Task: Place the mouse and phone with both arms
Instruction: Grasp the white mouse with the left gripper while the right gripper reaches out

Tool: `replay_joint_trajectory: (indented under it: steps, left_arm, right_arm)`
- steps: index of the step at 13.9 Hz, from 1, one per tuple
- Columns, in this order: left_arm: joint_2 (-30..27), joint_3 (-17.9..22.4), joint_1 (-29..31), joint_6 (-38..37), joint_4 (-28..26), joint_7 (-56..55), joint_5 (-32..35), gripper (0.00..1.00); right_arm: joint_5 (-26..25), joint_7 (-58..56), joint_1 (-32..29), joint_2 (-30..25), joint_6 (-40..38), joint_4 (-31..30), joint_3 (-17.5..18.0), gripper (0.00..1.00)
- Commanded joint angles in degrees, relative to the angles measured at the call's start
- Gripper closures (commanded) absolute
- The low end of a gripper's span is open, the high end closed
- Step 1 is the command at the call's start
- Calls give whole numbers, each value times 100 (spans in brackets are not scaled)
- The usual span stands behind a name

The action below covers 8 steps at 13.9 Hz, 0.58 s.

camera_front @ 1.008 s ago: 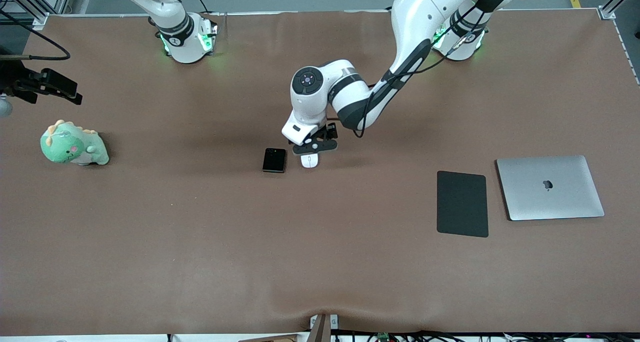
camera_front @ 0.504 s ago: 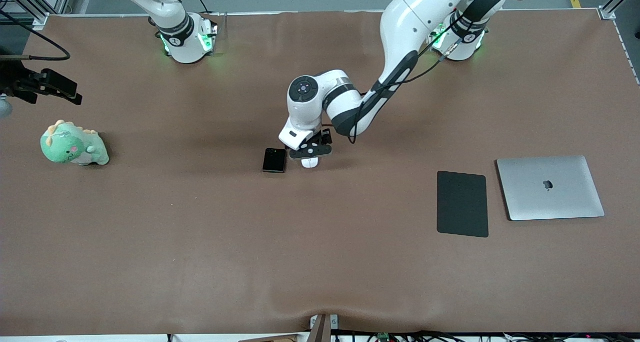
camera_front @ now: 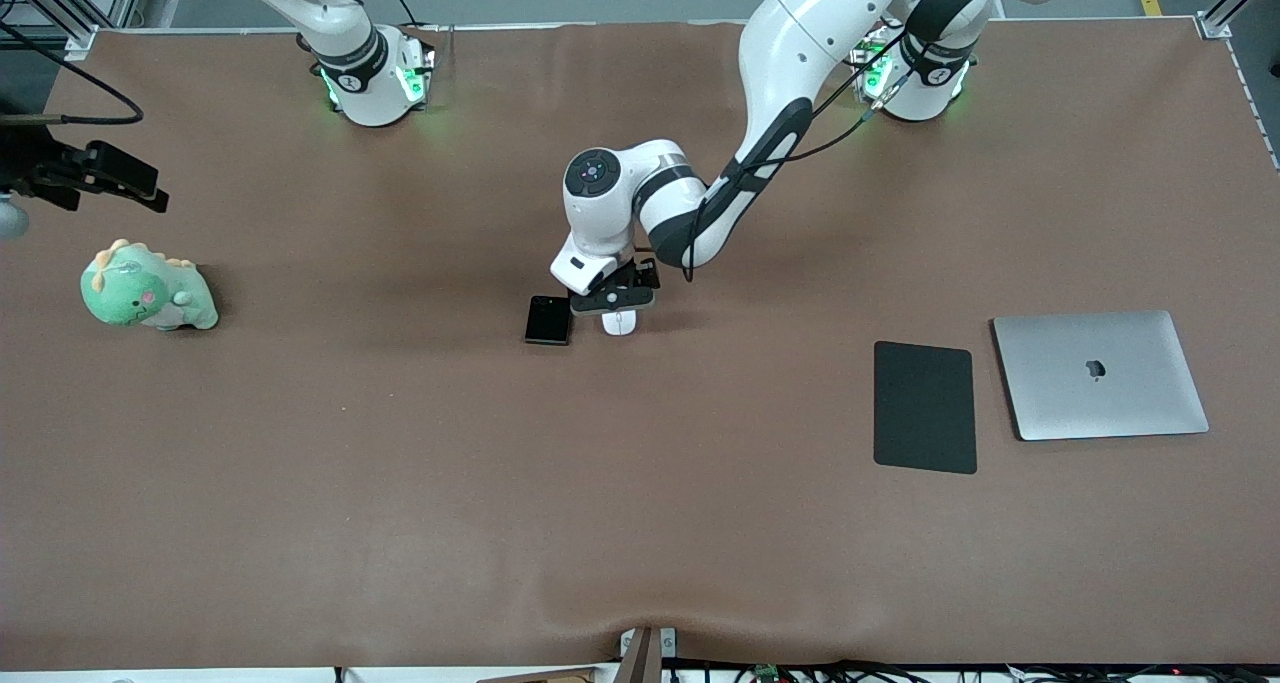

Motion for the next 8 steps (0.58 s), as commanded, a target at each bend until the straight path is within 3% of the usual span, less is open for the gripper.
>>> replay_joint_trajectory:
  steps: [1, 3, 5, 6, 8]
  left_arm:
    - [121, 22, -30, 84, 156, -18, 190, 0]
    - [174, 22, -38, 84, 156, -53, 173, 0]
    - [209, 22, -39, 93, 173, -123, 164, 0]
    - [218, 22, -39, 93, 174, -141, 155, 14]
    - [201, 22, -39, 93, 165, -185, 129, 61]
  right_arm:
    - [171, -12, -108, 235, 34, 107, 56, 0]
    - [162, 5, -108, 595, 87, 107, 56, 0]
    - [162, -47, -108, 614, 69, 107, 56, 0]
    - [162, -47, -99, 614, 52, 99, 56, 0]
    - [171, -30, -38, 614, 43, 72, 64, 0]
